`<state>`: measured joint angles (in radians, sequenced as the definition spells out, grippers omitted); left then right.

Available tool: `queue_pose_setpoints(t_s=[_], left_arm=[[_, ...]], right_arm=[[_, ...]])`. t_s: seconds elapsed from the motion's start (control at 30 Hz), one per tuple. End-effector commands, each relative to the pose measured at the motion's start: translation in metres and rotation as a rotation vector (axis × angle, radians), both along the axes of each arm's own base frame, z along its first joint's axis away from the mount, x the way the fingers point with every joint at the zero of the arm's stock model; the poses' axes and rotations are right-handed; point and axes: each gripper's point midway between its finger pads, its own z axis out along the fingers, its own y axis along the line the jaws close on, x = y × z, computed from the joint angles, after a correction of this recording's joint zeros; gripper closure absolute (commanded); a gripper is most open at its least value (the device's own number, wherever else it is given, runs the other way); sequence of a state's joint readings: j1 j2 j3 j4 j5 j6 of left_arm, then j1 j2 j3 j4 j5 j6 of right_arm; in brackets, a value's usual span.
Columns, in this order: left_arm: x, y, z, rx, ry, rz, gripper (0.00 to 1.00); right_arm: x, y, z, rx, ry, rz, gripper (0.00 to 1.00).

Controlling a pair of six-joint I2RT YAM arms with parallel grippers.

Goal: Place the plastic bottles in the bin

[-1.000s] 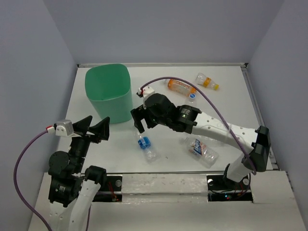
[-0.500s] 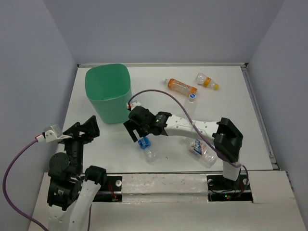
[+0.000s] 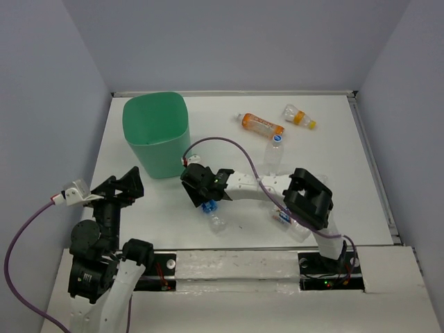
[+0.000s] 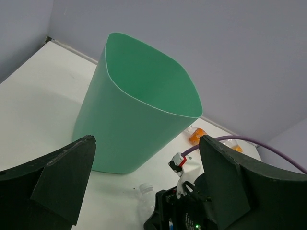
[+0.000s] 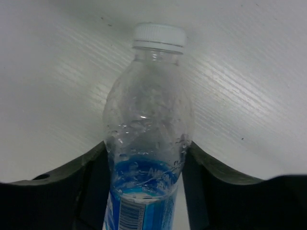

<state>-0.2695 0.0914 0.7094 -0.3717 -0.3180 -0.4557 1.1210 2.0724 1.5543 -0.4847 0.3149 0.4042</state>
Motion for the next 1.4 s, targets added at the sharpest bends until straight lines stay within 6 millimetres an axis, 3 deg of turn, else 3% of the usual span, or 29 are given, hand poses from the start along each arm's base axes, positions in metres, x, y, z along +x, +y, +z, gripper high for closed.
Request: queue_pose_setpoints(t_s=[0.0,0.07,0.1,0.2,0.27,0.3,0.33,0.37,0.47,0.63,0.7,0.77,0.8,0.83,1.07,1.1,1.13,1.17,1.2,1.23,1.27,1.3,1.37], left_arm=[[-0.002,-0.003,0.015,-0.01,-0.06,-0.02,0.01],[-0.002,-0.004,0.015,-0.005,-0.063,-0.028,0.01],[-0.003,-0.004,0.016,-0.006,-0.067,-0.028,0.01],[-0.004,-0.006,0.018,-0.004,-0.078,-0.04,0.01],[-0.004,-0.009,0.019,0.002,-0.083,-0.054,0.01],[-0.003,-0.01,0.018,0.005,-0.082,-0.06,0.01],[-0.003,-0.012,0.019,0.007,-0.088,-0.072,0.01],[-0.002,-0.012,0.019,0.01,-0.088,-0.071,0.01],[-0.002,-0.019,0.021,0.021,-0.097,-0.106,0.01],[-0.003,-0.036,0.024,0.059,-0.122,-0.201,0.01],[-0.003,-0.041,0.026,0.074,-0.138,-0.23,0.01],[-0.004,-0.047,0.026,0.087,-0.144,-0.263,0.01],[-0.004,-0.048,0.026,0.087,-0.146,-0.269,0.01],[-0.005,-0.049,0.027,0.091,-0.15,-0.276,0.01],[-0.003,-0.056,0.025,0.102,-0.147,-0.311,0.01],[-0.003,-0.057,0.024,0.102,-0.144,-0.316,0.01],[-0.002,-0.059,0.024,0.105,-0.143,-0.322,0.01],[-0.002,-0.059,0.024,0.105,-0.143,-0.323,0.01],[-0.002,-0.06,0.024,0.103,-0.142,-0.327,0.01],[0.0,-0.061,0.023,0.104,-0.137,-0.329,0.01],[-0.001,-0.066,0.023,0.116,-0.136,-0.361,0.01],[0.0,-0.068,0.022,0.122,-0.133,-0.37,0.01],[0.002,-0.082,0.021,0.136,-0.127,-0.439,0.01]], right_arm=[[0.015,0.008,0.063,0.159,-0.143,-0.061,0.57],[0.014,-0.002,0.091,0.2,-0.176,-0.08,0.6],[0.011,-0.008,0.132,0.279,-0.209,-0.079,0.61],[0.004,-0.016,0.199,0.41,-0.275,-0.044,0.63],[0.002,-0.021,0.267,0.517,-0.37,0.007,0.63],[0.003,-0.02,0.289,0.548,-0.407,0.021,0.63],[0.009,-0.016,0.327,0.588,-0.493,0.046,0.64],[0.012,-0.016,0.332,0.581,-0.526,0.058,0.64],[0.034,0.013,0.413,0.703,-0.717,0.087,0.64],[0.088,0.033,0.472,0.854,-0.88,0.072,0.65],[0.102,0.04,0.486,0.916,-0.93,0.076,0.65],[0.119,0.056,0.482,0.958,-0.935,0.099,0.65],[0.127,0.073,0.467,0.962,-0.93,0.111,0.65],[0.126,0.076,0.478,0.994,-0.951,0.123,0.65],[0.147,0.108,0.448,1.054,-0.912,0.151,0.65],[0.148,0.11,0.444,1.05,-0.906,0.155,0.61],[0.151,0.114,0.429,1.023,-0.887,0.161,0.4],[0.149,0.112,0.435,1.03,-0.893,0.163,0.25],[0.152,0.116,0.422,1.011,-0.873,0.161,0.25],[0.153,0.113,0.412,0.993,-0.851,0.14,0.03],[0.152,0.109,0.412,0.992,-0.845,0.129,0.0],[0.145,0.098,0.43,1.01,-0.863,0.125,0.0],[0.144,0.086,0.438,1.0,-0.867,0.12,0.0]])
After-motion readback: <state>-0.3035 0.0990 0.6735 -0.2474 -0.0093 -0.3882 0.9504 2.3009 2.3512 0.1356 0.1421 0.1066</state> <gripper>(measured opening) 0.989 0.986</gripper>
